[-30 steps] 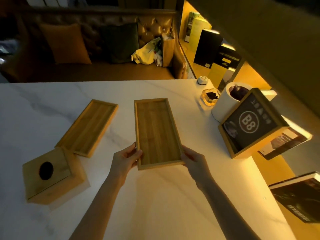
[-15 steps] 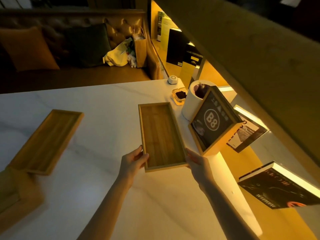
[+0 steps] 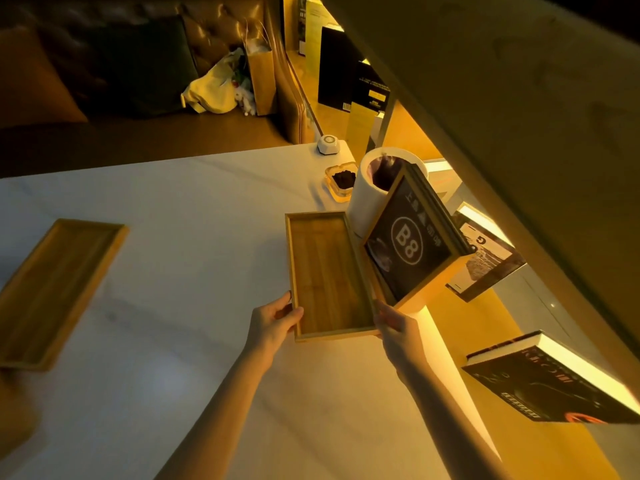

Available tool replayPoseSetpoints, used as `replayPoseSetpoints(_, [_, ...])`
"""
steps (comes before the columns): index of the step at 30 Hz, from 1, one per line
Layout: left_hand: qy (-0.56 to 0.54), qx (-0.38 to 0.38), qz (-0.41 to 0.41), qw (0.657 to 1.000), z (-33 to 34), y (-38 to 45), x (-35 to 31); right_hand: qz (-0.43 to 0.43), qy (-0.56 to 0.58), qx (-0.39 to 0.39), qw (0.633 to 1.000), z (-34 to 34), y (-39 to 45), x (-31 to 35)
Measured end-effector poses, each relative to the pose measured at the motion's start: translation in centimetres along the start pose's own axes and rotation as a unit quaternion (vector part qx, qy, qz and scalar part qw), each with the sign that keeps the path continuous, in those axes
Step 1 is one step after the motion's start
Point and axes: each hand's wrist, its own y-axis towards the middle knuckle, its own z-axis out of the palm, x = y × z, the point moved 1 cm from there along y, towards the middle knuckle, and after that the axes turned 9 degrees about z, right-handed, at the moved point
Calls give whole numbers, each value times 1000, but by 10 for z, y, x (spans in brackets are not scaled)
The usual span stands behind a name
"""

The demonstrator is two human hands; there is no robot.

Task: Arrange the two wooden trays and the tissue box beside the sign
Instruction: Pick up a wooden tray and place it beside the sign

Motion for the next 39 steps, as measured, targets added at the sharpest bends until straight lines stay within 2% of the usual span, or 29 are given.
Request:
replayPoseSetpoints(8, [17, -6, -9, 1000, 9, 11, 7, 8, -12, -15, 1000, 1, 19, -7])
replayPoseSetpoints(12, [24, -6, -9, 1000, 12, 13, 15, -20, -34, -28, 999, 2, 22, -11])
replayPoseSetpoints(17, [104, -10, 20, 994, 18, 18, 24, -64, -115, -82, 988, 6, 26, -19])
replayPoseSetpoints(21, [203, -6, 35, 978, 23, 23, 30, -83, -189, -96, 974, 13, 29, -26])
replayPoseSetpoints(30, [285, -6, 55, 957, 31, 26, 40, -77, -228, -149, 959, 19, 28, -32])
replayPoseSetpoints(34, [313, 8, 67, 947, 31, 27, 43, -68, -211, -138, 965, 15, 30, -32])
replayPoseSetpoints(36, [321, 15, 77, 944, 30, 27, 43, -88, -220, -133, 962, 13, 29, -32])
replayPoseSetpoints(39, [322, 20, 111, 940, 28, 19, 42, -176, -251, -159, 938, 9, 16, -40])
